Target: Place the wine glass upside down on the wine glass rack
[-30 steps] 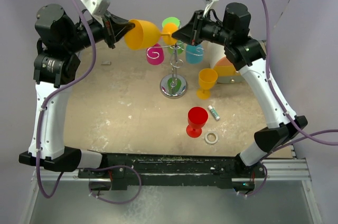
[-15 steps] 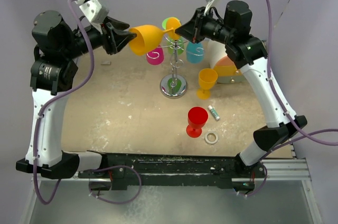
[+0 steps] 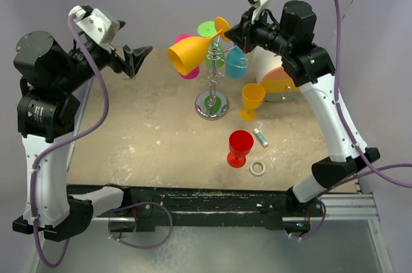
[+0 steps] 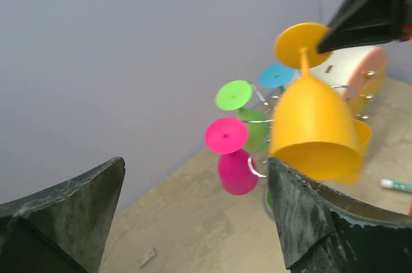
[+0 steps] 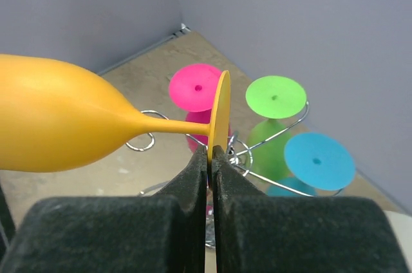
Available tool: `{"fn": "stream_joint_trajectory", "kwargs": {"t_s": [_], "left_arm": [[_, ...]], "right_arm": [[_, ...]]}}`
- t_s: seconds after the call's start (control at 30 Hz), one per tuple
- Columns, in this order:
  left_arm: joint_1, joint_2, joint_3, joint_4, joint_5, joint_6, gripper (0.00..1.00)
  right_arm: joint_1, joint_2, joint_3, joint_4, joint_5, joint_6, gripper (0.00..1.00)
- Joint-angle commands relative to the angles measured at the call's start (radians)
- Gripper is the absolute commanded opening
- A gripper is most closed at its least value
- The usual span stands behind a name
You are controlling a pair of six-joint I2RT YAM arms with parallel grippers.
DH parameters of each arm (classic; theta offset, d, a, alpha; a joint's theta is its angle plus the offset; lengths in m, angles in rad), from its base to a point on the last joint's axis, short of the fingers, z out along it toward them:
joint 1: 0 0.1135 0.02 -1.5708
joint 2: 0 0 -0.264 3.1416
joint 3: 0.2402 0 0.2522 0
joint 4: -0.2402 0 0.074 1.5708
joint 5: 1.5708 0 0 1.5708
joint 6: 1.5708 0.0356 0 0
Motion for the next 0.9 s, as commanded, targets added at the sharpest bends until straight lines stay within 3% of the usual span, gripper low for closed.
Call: {"fn": "stream_joint_trajectory", "kwargs": {"t_s": [0.0,0.2,0.53,0.87], "left_arm": [[0.011,0.001,0.021,0.013,-0.195,0.039,0.96],[0.023,-0.002,0.002,0.023,-0.241,0.038,0.99],[0.045,-0.002,-0.024,0.045,-0.253,0.024,0.99],[0.063,0.007,-0.062,0.066,-0.269,0.029,0.99]], "right_arm": [[0.004,-0.057,0.044,-0.034,-0.046,-0.227,0.00],[0.117,-0.046,0.084,-0.190,-0.031,-0.501,0.00],[0.264,0.022,0.111,-0.287,0.127,-0.753,0.00],[0.375,0.071,0.027,-0.188,0.440,-0.848,0.00]]}}
